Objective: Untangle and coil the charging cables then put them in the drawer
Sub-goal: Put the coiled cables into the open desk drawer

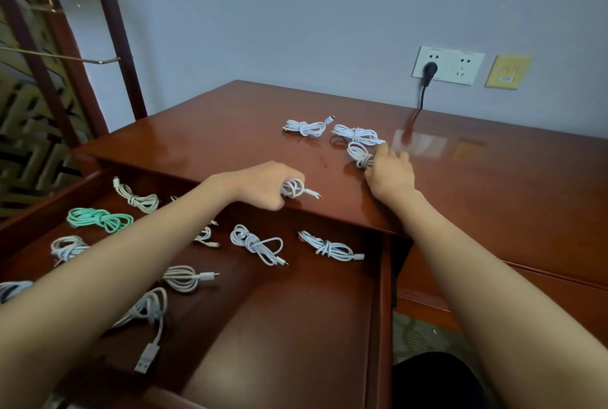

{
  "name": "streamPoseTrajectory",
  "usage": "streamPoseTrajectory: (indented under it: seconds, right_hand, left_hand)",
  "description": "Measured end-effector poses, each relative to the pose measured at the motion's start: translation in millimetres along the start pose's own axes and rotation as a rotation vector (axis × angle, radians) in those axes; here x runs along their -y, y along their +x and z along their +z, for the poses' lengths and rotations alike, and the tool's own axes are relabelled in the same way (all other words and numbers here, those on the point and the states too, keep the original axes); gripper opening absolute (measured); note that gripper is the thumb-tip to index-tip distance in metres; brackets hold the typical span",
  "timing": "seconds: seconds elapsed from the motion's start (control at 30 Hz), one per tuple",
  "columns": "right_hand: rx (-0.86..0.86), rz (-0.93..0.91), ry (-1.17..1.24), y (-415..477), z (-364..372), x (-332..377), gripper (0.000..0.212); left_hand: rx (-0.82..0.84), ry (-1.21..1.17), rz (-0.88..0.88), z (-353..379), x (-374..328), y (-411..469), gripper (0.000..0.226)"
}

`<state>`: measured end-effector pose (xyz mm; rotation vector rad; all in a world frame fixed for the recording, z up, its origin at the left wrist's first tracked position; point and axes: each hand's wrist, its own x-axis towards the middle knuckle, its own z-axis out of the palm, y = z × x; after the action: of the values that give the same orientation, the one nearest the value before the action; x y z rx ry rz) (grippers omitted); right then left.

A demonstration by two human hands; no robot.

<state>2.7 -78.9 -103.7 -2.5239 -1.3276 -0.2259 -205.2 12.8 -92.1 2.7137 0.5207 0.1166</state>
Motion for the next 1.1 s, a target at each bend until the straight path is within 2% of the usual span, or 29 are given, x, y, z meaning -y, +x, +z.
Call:
streamPoseTrajectory:
  seconds: [0.13,0.27,0.37,0.47,0.67,0.87,1.0,1.1]
  right_hand:
    - [-0.031,0.014,0.082,-13,-2,4,0.049]
    - [-0.013,-0.071,0.056,-25,-5,6,0.050]
    - [0.015,-0.106,0.069,-31,-12,4,0.046]
    - [0.045,-0.096,0.057,-36,-15,4,0.044]
    - [0.024,-0.079,0.108,-50,-12,7,0.042]
    - [-0.007,-0.181,0.218,-74,-15,18,0.034]
    - [-0.002,-0.288,0.253,-94,-19,25,0.033]
    - [0.054,-0.399,0.144,-106,-18,33,0.037]
  left_hand:
    - [0.143,-0.003,0.014,-4,-10,-18,0.038]
    - [0.281,0.088,-0.031,5,-3,-35,0.029]
    - [0.302,0.155,-0.121,13,10,-41,0.053]
    - [0.334,0.219,-0.185,22,18,-42,0.055]
    - [0.203,0.366,-0.200,34,20,-35,0.030]
    - [0.139,0.373,-0.185,39,26,-37,0.049]
    - [0.093,0.311,-0.144,36,21,-49,0.043]
    - [0.094,0.211,-0.154,33,16,-57,0.030]
